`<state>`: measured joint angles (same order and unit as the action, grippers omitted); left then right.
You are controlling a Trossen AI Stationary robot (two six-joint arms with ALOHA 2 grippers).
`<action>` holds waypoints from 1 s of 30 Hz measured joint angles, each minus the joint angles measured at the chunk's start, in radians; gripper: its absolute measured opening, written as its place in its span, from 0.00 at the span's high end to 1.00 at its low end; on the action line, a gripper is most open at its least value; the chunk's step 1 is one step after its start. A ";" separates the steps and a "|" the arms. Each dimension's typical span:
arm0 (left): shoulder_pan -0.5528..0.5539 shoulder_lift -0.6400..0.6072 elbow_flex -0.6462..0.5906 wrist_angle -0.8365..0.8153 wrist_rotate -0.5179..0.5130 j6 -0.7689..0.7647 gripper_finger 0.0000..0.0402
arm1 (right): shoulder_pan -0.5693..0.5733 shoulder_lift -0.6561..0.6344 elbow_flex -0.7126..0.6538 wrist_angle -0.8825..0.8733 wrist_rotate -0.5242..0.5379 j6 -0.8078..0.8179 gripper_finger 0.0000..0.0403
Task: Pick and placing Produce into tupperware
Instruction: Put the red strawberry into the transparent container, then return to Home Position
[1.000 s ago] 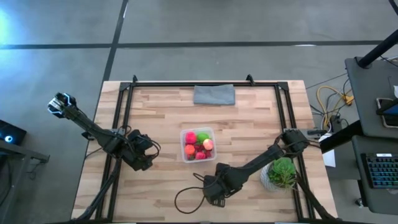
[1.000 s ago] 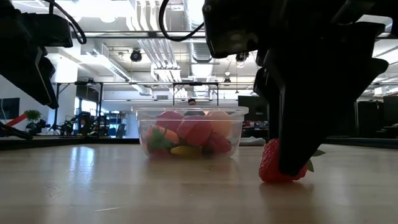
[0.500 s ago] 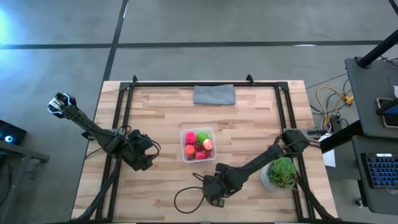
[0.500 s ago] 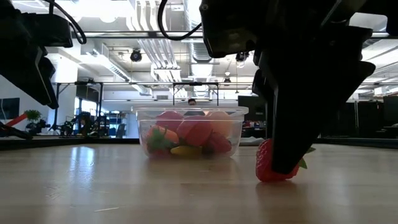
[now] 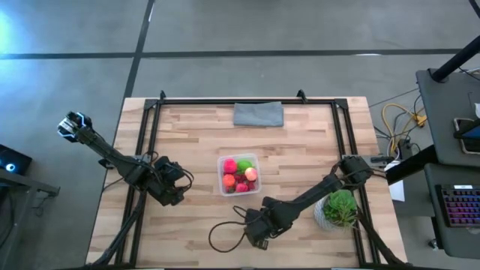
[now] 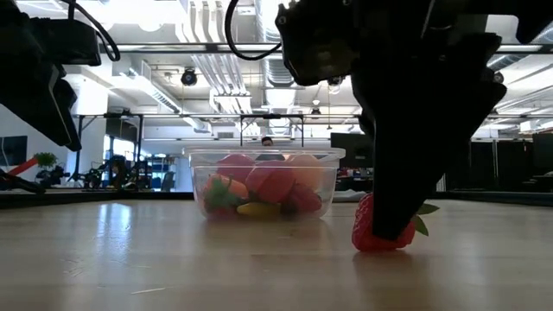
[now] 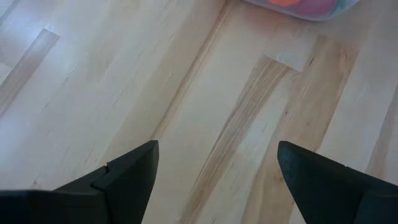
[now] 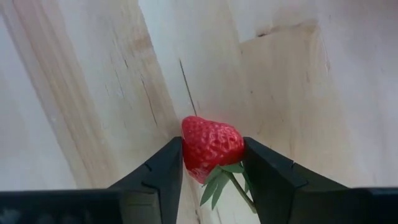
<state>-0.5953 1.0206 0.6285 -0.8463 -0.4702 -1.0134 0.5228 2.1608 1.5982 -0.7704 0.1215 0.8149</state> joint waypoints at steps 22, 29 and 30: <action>0.000 0.000 0.000 -0.002 -0.042 0.009 0.22 | -0.327 -0.202 0.024 -0.008 0.075 0.065 0.62; 0.000 -0.002 0.011 -0.001 0.010 0.033 0.22 | -0.370 -0.197 0.051 -0.001 0.061 0.056 0.53; 0.000 -0.003 0.011 -0.001 0.003 0.034 0.22 | -0.371 -0.197 0.063 -0.001 0.068 0.043 0.52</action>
<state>-0.5949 1.0181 0.6399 -0.8471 -0.4669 -0.9792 0.1516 1.9640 1.6613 -0.7717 0.1899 0.8578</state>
